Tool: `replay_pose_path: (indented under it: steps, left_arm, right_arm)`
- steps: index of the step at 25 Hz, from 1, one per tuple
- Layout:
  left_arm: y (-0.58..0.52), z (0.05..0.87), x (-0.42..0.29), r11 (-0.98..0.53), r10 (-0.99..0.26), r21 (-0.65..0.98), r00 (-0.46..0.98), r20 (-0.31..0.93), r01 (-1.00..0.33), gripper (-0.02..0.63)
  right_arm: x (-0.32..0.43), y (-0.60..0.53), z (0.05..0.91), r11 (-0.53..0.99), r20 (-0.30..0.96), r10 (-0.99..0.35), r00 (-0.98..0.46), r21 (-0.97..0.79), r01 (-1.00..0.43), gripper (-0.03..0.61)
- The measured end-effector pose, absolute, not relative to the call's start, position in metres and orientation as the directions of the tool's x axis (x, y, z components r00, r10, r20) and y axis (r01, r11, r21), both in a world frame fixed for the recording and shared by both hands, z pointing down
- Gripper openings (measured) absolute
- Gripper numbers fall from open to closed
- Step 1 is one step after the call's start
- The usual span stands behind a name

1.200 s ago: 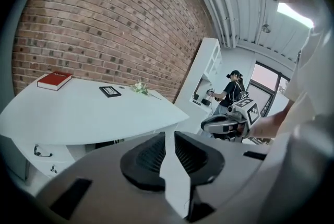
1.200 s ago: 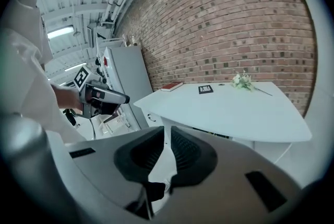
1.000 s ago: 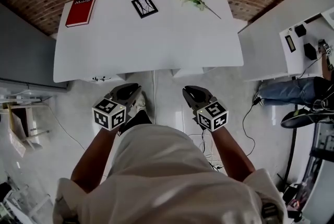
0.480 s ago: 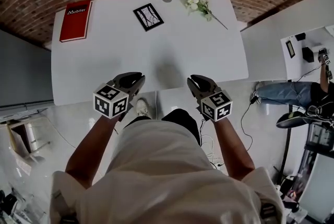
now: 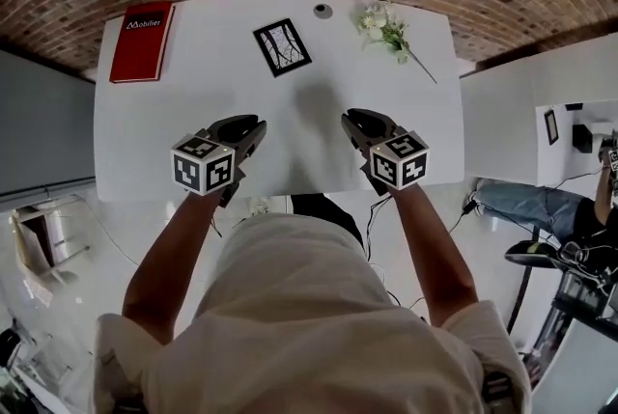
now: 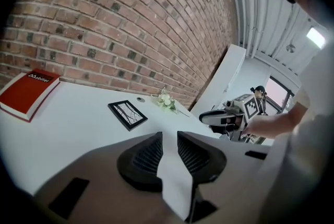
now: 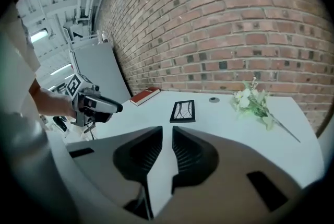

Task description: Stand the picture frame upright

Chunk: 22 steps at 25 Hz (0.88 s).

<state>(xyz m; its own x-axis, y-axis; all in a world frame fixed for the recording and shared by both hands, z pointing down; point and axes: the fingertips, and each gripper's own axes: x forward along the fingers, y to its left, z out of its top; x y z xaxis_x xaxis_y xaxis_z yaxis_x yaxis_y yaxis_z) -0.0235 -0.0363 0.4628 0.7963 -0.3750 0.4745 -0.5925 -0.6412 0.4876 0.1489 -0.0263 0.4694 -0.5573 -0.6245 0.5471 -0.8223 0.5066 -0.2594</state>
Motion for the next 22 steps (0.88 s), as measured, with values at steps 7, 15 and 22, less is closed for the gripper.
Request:
replay_pose_path:
  steps: [7, 15, 22]
  left_arm:
    - [-0.104, 0.490, -0.011, -0.510, -0.431, 0.541, 0.742, 0.513, -0.669, 0.089]
    - [-0.161, 0.529, -0.005, -0.448, -0.436, 0.532, 0.695, 0.571, -0.718, 0.101]
    - [-0.205, 0.568, -0.004, -0.387, -0.417, 0.561, 0.681, 0.601, -0.732, 0.109]
  right_arm:
    - [0.156, -0.121, 0.496, 0.595, 0.584, -0.499, -0.640, -0.307, -0.743, 0.043]
    - [0.141, -0.194, 0.540, 0.645, 0.630, -0.386, -0.674, -0.338, -0.685, 0.051]
    - [0.123, -0.237, 0.580, 0.635, 0.661, -0.290, -0.692, -0.408, -0.656, 0.061]
